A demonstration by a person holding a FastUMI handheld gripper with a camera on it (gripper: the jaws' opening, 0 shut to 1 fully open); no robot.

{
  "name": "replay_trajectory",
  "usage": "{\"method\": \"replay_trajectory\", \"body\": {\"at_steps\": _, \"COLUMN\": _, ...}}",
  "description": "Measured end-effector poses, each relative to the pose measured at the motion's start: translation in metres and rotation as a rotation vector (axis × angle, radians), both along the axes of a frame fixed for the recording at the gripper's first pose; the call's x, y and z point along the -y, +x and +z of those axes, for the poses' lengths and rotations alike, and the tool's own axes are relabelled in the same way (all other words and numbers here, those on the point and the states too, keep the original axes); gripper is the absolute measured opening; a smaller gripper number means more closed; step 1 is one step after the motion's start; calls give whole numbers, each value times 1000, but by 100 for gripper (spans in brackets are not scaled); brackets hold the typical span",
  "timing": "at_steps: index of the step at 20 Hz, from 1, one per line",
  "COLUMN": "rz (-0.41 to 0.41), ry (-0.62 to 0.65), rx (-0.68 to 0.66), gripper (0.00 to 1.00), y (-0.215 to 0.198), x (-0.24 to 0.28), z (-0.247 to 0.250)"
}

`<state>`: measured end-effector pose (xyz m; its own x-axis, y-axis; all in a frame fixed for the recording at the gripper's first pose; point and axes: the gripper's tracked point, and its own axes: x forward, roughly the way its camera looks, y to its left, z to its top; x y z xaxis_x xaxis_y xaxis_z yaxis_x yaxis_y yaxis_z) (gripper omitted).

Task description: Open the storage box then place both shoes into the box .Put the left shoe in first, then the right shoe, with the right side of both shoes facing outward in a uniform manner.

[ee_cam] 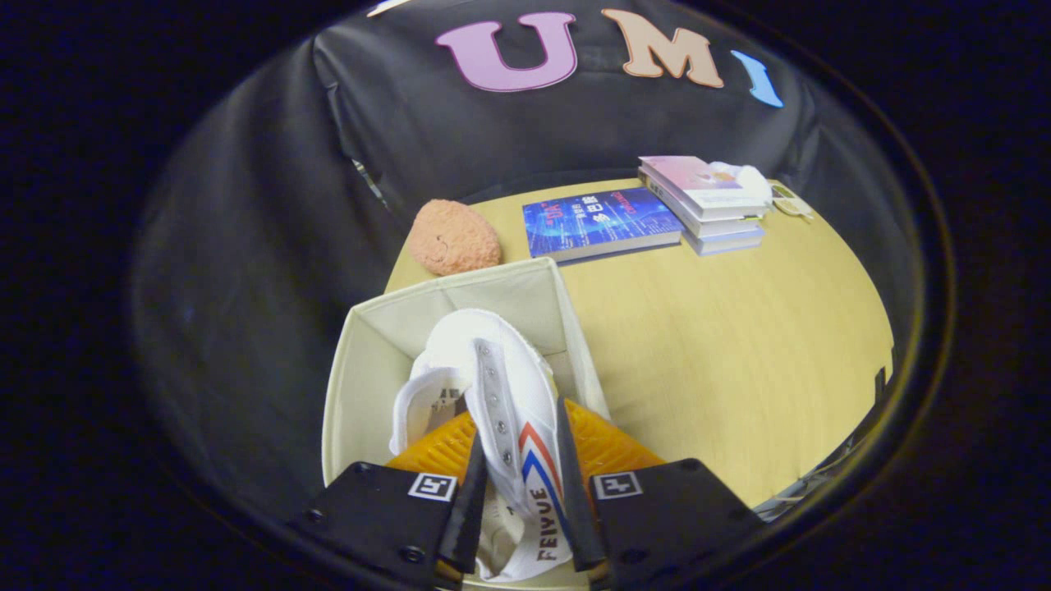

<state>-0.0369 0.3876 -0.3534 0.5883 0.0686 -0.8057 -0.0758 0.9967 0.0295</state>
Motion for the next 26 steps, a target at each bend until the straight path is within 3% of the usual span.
{"method": "replay_trajectory", "body": {"at_steps": 4, "rz": 4, "ry": 89, "rx": 97, "gripper": 66, "y": 11, "x": -5, "z": 40}}
{"method": "replay_trajectory", "body": {"at_steps": 9, "rz": -34, "ry": 127, "rx": 238, "gripper": 99, "y": 28, "x": 38, "z": 97}}
{"method": "replay_trajectory", "body": {"at_steps": 16, "rz": -53, "ry": 140, "rx": 543, "gripper": 99, "y": 51, "x": 122, "z": 202}}
{"method": "replay_trajectory", "body": {"at_steps": 21, "rz": 3, "ry": 100, "rx": 757, "gripper": 98, "y": 55, "x": 171, "z": 279}}
{"method": "replay_trajectory", "body": {"at_steps": 26, "rz": 26, "ry": 105, "rx": 870, "gripper": 98, "y": 74, "x": 207, "z": 321}}
